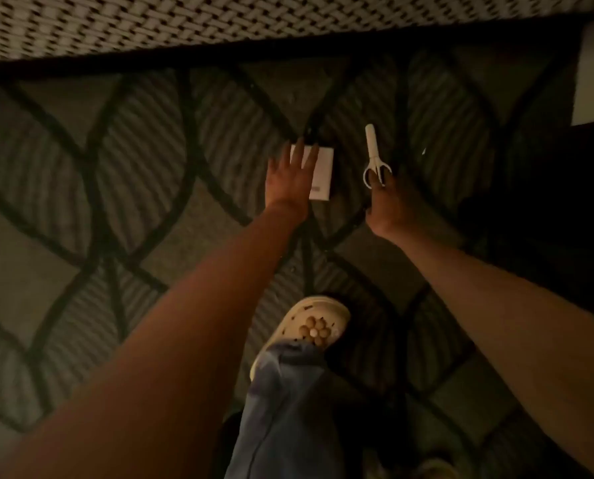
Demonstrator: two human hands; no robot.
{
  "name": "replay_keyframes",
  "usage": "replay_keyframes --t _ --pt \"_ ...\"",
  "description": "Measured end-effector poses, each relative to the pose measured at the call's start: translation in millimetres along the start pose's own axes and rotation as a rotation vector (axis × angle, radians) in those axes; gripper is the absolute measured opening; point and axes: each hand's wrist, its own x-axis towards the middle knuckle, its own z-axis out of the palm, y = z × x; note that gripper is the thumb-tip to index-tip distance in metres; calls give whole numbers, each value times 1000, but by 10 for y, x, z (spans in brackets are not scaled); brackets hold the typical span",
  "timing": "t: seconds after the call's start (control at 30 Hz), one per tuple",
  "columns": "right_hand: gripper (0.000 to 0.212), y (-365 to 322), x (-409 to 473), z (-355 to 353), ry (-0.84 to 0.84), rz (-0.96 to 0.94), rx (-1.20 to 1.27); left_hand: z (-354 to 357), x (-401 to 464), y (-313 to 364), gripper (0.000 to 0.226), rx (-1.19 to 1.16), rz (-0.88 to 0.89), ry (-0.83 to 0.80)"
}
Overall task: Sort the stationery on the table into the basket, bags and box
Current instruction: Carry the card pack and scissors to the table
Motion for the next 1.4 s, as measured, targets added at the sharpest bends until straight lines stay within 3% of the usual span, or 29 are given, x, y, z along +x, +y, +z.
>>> replay_keyframes --t 0.2,0.4,0.57,0.67,0.77,0.87,0.97,1.13,1.3,1.4 --pt "73 -21 104 300 -69 85 34 51 165 34 106 99 39 -40" --pt "38 -39 151 416 154 87 -5 44 161 -60 95 214 37 18" --pt "29 -110 52 603 97 119 67 86 -1 -144 89 8 -62 130" --pt "31 -180 -136 657 118 149 169 68 -151 -115 73 -154 -65 123" --pt "28 -256 -354 593 81 282 513 -1 -401 -32 67 -317 -122 119" --pt "14 -335 -713 259 139 529 965 -177 -825 31 79 -477 -258 158" --pt "19 -377 -1123 -159 232 709 1180 -384 -1246 59 85 -675 -409 202" --pt "14 -542 -1849 -828 360 757 1278 -958 -1912 56 44 -842 -476 257" --pt "11 -699 -2508 -1493 475 792 1294 -1561 -2532 260 34 -894 -383 395" --pt "20 -812 -2914 -1887 535 767 1301 -1868 -2881 382 32 -986 -366 492"
